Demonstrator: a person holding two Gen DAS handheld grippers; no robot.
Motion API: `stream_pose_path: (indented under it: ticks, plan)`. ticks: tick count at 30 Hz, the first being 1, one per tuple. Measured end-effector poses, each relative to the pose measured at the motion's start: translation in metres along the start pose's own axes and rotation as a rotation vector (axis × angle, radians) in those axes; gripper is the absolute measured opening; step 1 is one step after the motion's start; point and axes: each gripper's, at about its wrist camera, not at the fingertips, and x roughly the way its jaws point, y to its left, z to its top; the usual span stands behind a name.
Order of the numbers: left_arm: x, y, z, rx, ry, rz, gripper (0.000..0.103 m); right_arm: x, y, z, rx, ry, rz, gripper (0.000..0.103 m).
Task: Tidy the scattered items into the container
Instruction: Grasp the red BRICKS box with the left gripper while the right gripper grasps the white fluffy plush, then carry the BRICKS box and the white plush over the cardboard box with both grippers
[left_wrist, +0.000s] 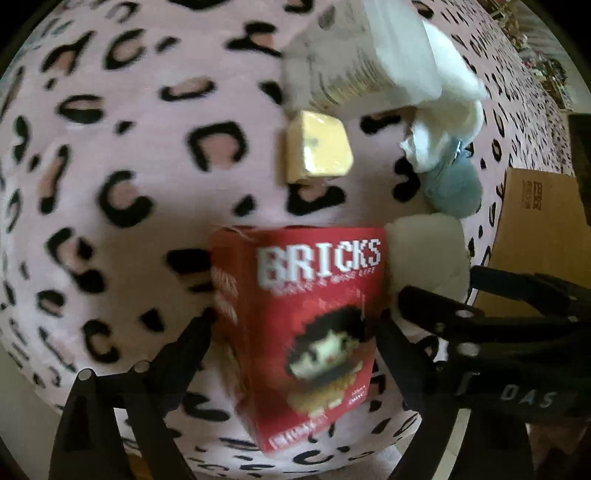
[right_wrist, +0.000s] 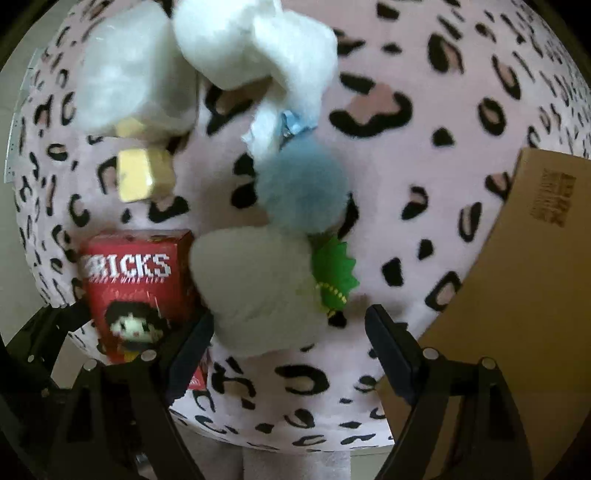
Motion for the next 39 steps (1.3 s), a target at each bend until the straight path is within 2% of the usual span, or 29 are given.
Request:
stream_pose_path:
  ticks: [2,5,8,11,12,13,14,17,18,27,33,39]
  plan:
    - [0.007,-0.006,0.004,0.020,0.016,0.013,0.095,0.006,-0.003,0.005,-0.004,0.018,0.003,0.085]
    - [0.019,-0.011,0.007,0.060,0.036,0.079,0.095,0.012,-0.004,0.011,-0.027,0.033,-0.007,0.085]
    - [0.018,-0.007,0.006,0.060,0.033,0.081,0.095,0.014,-0.006,0.014,-0.043,0.038,-0.006,0.084]
    - [0.013,0.004,0.002,0.054,0.042,0.127,0.091,0.010,-0.011,0.014,-0.043,0.035,0.016,0.073]
    - [0.012,0.009,0.001,0.047,0.045,0.146,0.089,0.008,-0.012,0.014,-0.041,0.032,0.029,0.065]
    - [0.010,0.014,-0.001,0.039,0.047,0.156,0.082,0.005,-0.013,0.013,-0.043,0.027,0.033,0.055]
    - [0.007,0.020,-0.002,0.029,0.049,0.160,0.075,0.001,-0.014,0.012,-0.051,0.013,0.020,0.050]
    - [-0.002,0.037,-0.006,0.005,0.052,0.174,0.050,-0.011,-0.014,0.008,-0.079,-0.027,0.003,0.049]
    - [-0.004,0.041,-0.007,0.001,0.051,0.182,0.048,-0.014,-0.015,0.007,-0.078,-0.034,0.010,0.048]
    - [-0.037,0.055,-0.021,0.004,0.031,0.228,0.048,-0.058,-0.026,-0.008,-0.031,-0.090,0.106,0.048]
    - [-0.072,0.050,-0.030,0.027,-0.012,0.233,0.048,-0.091,-0.019,-0.017,-0.047,-0.126,0.119,0.048]
    - [-0.109,0.034,-0.040,0.075,-0.052,0.227,0.048,-0.104,-0.009,-0.041,-0.044,-0.160,0.140,0.048]
